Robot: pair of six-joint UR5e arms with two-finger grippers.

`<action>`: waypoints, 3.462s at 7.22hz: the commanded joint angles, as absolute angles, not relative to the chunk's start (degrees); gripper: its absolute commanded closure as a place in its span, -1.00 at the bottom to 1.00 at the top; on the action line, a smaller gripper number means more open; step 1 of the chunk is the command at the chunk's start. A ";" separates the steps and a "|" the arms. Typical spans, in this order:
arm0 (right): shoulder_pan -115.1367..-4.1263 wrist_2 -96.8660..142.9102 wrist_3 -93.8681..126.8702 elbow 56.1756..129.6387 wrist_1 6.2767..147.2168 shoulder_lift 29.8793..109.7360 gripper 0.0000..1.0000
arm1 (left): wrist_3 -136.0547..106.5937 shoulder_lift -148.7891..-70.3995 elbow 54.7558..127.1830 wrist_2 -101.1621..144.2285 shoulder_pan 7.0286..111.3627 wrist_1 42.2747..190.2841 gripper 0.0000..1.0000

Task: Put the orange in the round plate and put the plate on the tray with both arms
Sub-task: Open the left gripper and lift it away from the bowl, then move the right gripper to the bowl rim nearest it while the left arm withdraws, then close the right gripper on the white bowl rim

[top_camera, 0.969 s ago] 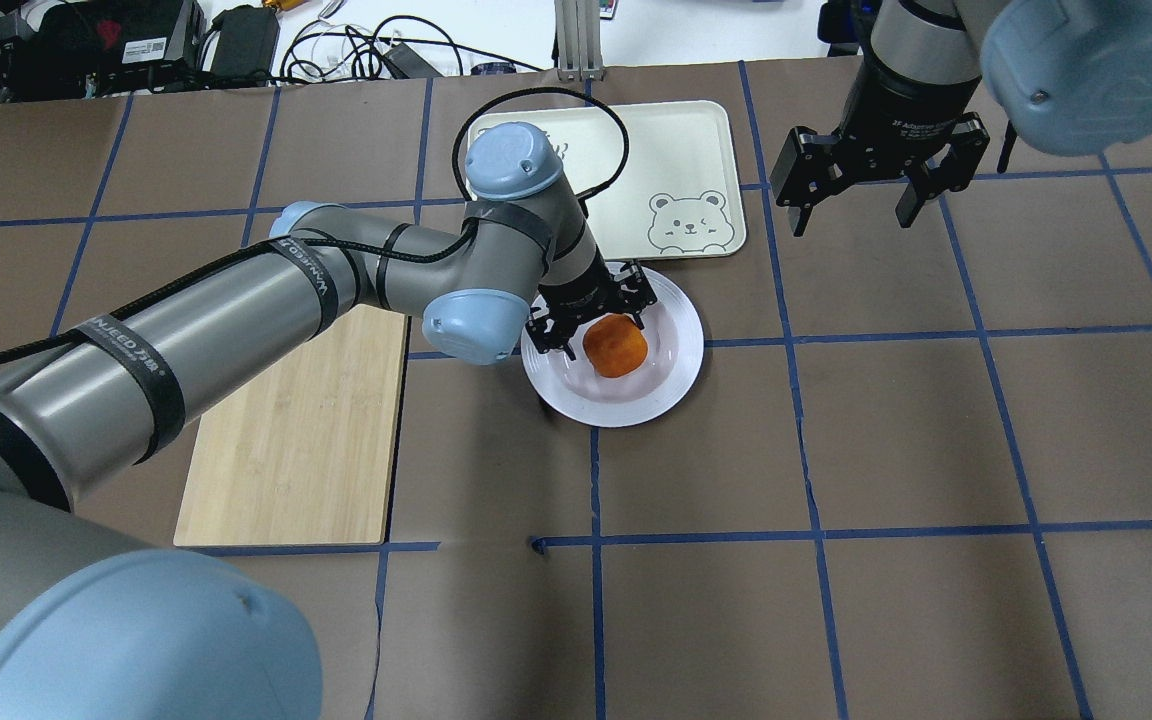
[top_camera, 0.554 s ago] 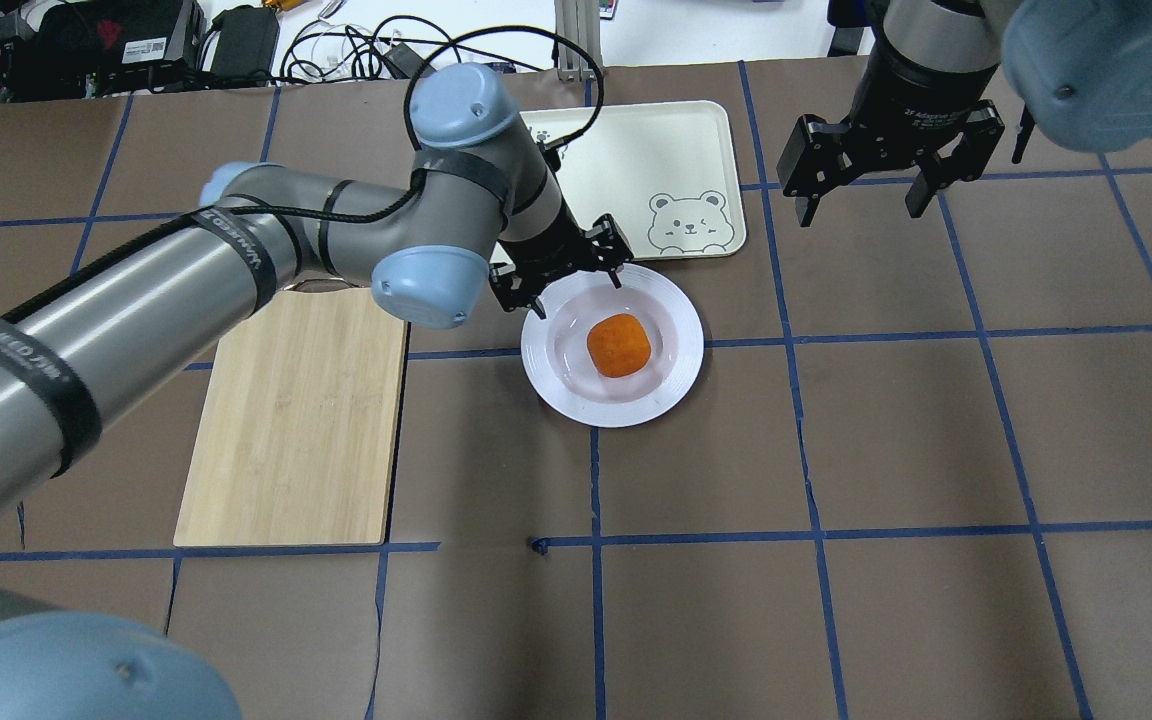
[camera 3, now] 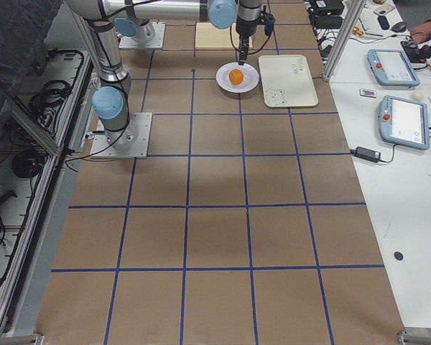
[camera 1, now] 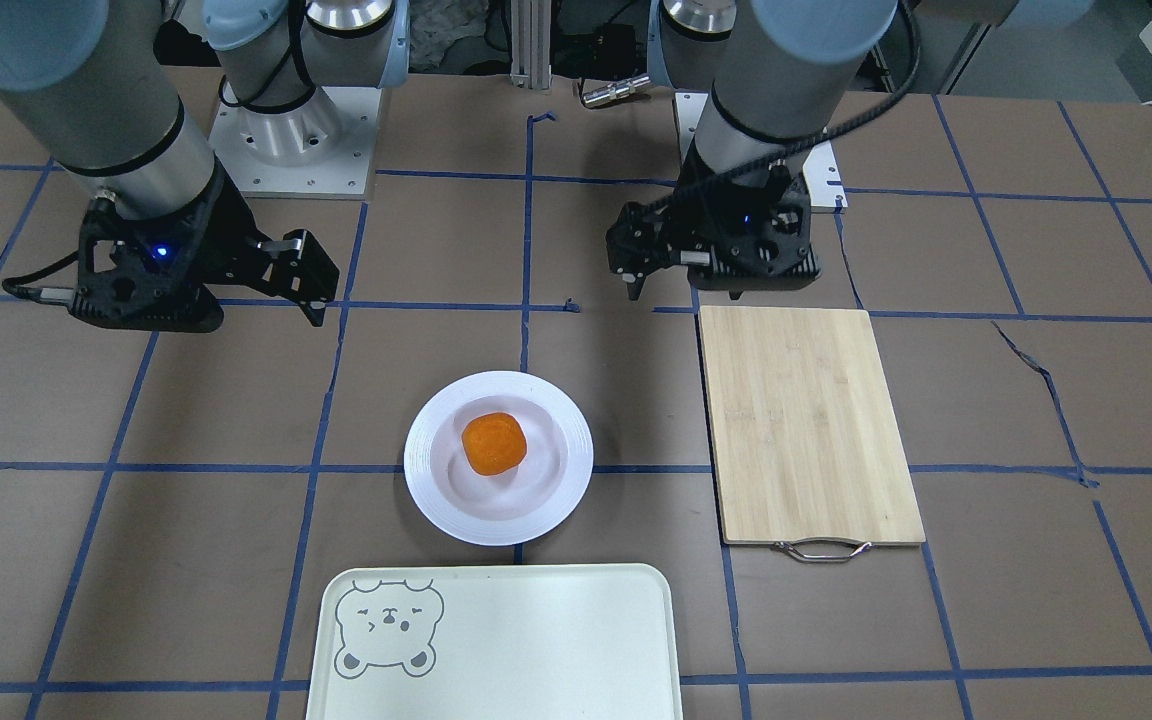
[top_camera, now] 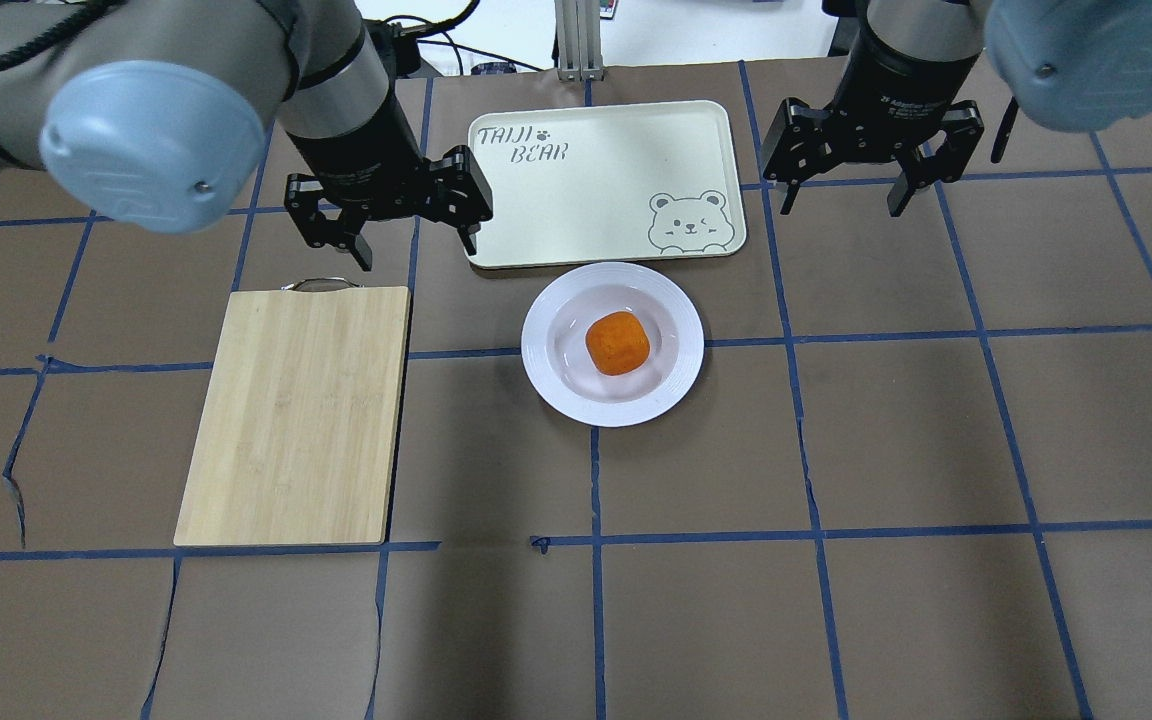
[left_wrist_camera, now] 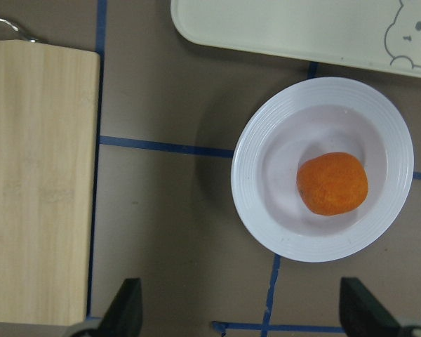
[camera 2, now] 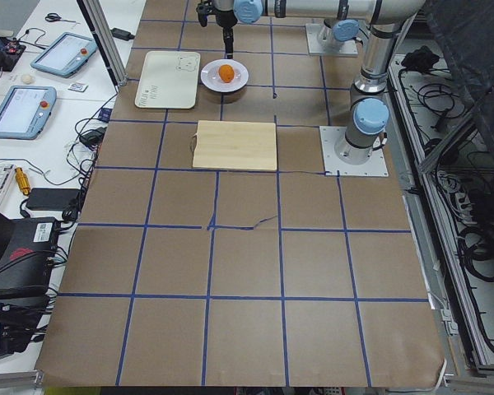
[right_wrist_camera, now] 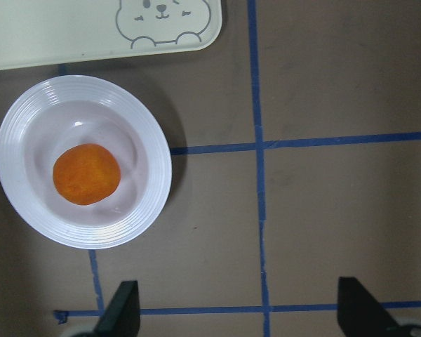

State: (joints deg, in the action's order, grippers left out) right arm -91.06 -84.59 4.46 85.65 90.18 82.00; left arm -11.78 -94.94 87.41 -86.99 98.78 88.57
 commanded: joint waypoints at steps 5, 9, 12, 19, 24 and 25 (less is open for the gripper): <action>-84.47 -54.48 3.70 104.35 106.65 75.59 -1.00 | 4.66 -89.56 88.07 -92.55 94.05 90.44 -1.00; -80.79 -37.93 -4.18 113.64 123.92 68.22 -1.00 | 3.78 -88.77 88.15 -92.46 93.34 89.82 -1.00; -79.19 -36.83 -11.56 113.73 125.68 65.93 -1.00 | 3.96 -88.59 88.33 -92.99 93.25 89.82 -1.00; -77.43 -30.41 -19.07 116.98 133.05 61.00 -1.00 | 3.87 -88.42 88.68 -93.25 91.32 90.44 -1.00; -80.76 -30.15 -18.64 118.04 133.42 60.38 -0.74 | 3.96 -88.33 88.68 -93.34 91.23 90.44 -1.00; -81.21 -30.15 -18.55 118.04 133.42 60.47 -0.62 | 3.96 -88.24 88.68 -93.43 91.23 90.44 -1.00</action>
State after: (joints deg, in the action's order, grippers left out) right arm -80.46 -30.14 -18.71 118.02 133.41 60.44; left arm 3.96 -88.33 88.68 -93.33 91.23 90.45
